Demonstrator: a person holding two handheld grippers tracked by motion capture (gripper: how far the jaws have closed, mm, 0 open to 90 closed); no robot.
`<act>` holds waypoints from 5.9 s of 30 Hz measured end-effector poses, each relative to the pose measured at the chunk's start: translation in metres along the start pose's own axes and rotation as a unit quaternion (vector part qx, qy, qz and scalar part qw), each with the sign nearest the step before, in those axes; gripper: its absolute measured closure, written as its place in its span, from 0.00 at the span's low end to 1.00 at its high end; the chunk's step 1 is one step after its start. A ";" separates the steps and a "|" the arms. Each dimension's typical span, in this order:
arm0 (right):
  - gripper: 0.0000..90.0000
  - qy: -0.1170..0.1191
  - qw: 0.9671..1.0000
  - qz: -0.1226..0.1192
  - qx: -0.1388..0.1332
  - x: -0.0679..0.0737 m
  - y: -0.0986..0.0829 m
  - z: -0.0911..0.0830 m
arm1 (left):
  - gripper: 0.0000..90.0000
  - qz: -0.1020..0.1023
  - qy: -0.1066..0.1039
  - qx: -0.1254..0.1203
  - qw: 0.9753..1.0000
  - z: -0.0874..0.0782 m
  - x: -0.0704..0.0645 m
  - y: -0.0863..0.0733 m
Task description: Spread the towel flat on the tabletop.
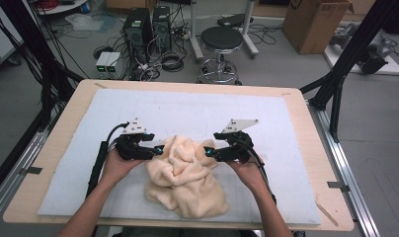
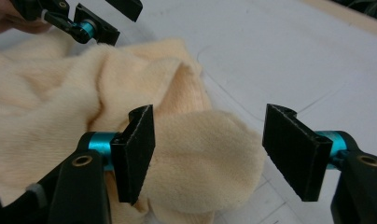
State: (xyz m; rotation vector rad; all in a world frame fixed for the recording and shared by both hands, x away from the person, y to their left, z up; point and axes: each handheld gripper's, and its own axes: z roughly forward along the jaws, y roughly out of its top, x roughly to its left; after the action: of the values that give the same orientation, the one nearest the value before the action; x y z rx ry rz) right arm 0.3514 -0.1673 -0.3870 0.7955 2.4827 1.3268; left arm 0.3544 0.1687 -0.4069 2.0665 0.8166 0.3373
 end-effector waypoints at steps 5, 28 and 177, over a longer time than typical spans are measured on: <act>0.49 0.015 0.999 0.013 0.030 -0.008 -0.005 0.018 | 0.53 -0.001 -0.019 0.023 1.000 0.013 0.002 -0.003; 0.94 -0.016 1.000 -0.017 -0.001 -0.004 0.002 -0.053 | 0.94 0.012 0.022 -0.035 0.999 -0.067 -0.012 0.004; 0.93 -0.009 0.999 0.005 0.048 -0.046 -0.004 -0.015 | 0.96 -0.087 0.151 0.015 0.985 -0.032 0.035 -0.018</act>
State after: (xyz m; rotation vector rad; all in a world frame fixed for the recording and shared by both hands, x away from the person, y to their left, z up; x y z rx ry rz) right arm 0.3817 -0.2050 -0.3849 0.8377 2.5483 1.2057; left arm 0.3570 0.2194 -0.4048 1.9808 1.1824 0.5534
